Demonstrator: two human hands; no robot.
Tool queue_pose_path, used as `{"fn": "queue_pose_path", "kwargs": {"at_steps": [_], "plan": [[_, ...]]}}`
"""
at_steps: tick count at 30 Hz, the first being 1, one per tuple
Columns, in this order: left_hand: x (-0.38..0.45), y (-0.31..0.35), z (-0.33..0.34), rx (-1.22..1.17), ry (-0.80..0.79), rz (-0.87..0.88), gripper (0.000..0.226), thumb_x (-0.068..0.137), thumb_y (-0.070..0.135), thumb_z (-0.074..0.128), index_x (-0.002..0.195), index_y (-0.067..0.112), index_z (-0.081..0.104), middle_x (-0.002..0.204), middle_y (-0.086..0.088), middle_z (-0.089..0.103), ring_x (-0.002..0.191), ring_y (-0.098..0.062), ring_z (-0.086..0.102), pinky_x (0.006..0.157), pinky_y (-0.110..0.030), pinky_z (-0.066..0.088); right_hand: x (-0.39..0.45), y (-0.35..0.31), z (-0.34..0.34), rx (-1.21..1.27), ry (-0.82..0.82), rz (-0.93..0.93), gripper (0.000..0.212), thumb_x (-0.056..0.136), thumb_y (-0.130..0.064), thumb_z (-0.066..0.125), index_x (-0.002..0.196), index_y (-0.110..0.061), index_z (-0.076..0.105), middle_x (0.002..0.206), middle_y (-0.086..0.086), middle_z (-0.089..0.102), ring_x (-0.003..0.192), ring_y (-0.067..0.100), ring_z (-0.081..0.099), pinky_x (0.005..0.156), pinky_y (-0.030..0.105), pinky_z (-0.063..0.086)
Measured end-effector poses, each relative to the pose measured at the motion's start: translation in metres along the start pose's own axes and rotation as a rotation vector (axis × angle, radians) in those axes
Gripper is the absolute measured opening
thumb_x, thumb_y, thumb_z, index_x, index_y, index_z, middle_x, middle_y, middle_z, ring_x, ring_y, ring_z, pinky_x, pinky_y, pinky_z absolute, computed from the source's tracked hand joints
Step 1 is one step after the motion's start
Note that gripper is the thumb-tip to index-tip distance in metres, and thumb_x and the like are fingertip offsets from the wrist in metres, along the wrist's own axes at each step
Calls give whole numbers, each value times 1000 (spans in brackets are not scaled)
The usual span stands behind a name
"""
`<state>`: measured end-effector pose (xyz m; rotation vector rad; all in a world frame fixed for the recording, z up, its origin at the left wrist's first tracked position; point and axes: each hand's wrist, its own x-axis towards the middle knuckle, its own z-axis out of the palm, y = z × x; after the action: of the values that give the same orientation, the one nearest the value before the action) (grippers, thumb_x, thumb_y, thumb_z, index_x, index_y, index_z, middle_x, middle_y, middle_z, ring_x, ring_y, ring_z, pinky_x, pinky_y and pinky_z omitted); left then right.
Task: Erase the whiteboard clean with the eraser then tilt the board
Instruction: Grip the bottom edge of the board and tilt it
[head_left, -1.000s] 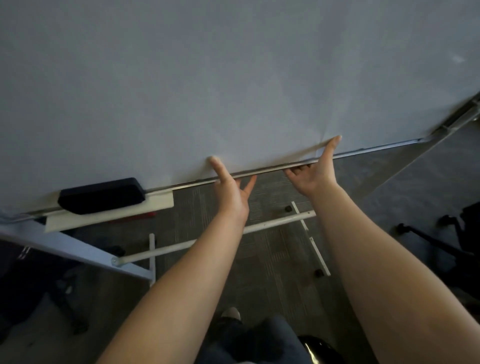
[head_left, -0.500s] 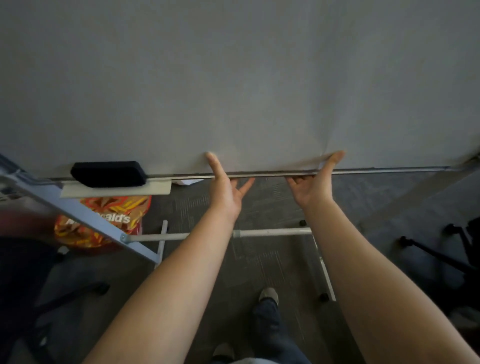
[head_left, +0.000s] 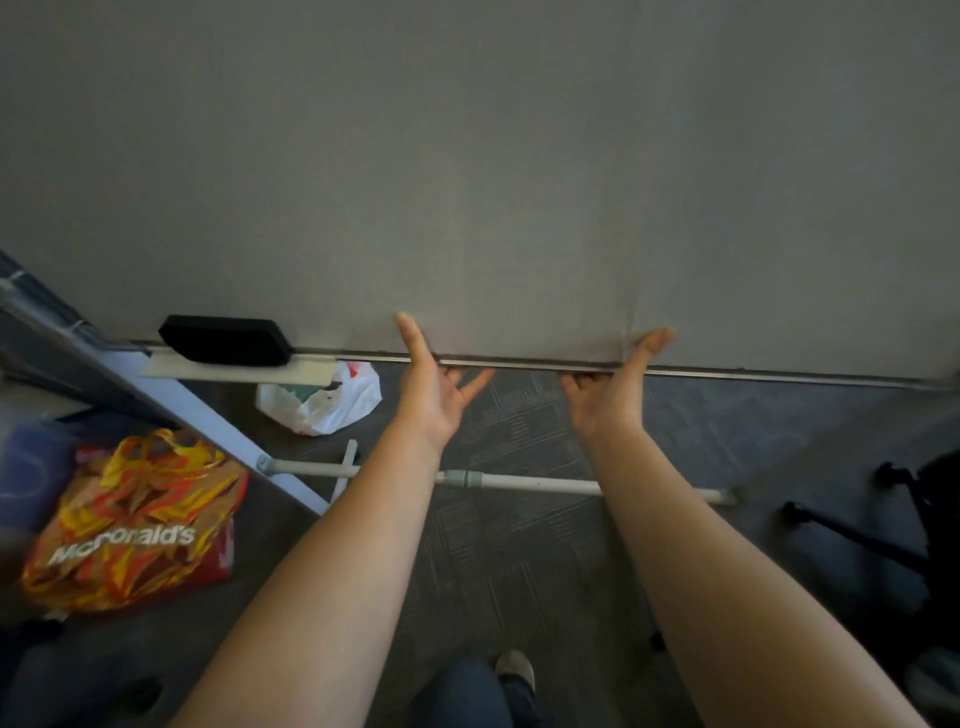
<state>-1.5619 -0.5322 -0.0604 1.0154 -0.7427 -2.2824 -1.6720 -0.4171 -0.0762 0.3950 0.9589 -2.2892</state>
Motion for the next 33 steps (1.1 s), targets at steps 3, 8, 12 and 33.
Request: {"fn": "queue_pose_path", "kwargs": {"at_steps": [3,8,12,33], "plan": [[23,-9,26,-2,-24,-20,74,89,73,30,148,29,35,147,-5,48,130,-28,51,63,-34,60,24,-22,0,4,23,-33,85,79,-76,42,145,-24,32,145,9,44,131,32,44,107,52,38],[62,-24,72,24,-52,-57,77,89,72,31,151,26,32,149,-7,45,133,-30,47,63,-34,61,66,-59,0,39,57,-77,85,78,-77,44,144,-23,35,144,9,45,130,32,45,103,51,41],[95,-36,114,21,-104,-93,74,90,70,30,150,26,34,147,-6,48,132,-28,48,63,-34,60,104,-93,2,42,65,-126,85,78,-78,42,144,-24,36,143,8,46,128,30,47,87,43,50],[242,-106,312,56,-315,-203,38,91,65,38,109,36,55,112,6,66,101,-14,65,79,-37,60,280,-267,-2,112,147,-184,89,72,-82,45,137,-22,45,121,11,62,108,32,62,83,46,57]]}}
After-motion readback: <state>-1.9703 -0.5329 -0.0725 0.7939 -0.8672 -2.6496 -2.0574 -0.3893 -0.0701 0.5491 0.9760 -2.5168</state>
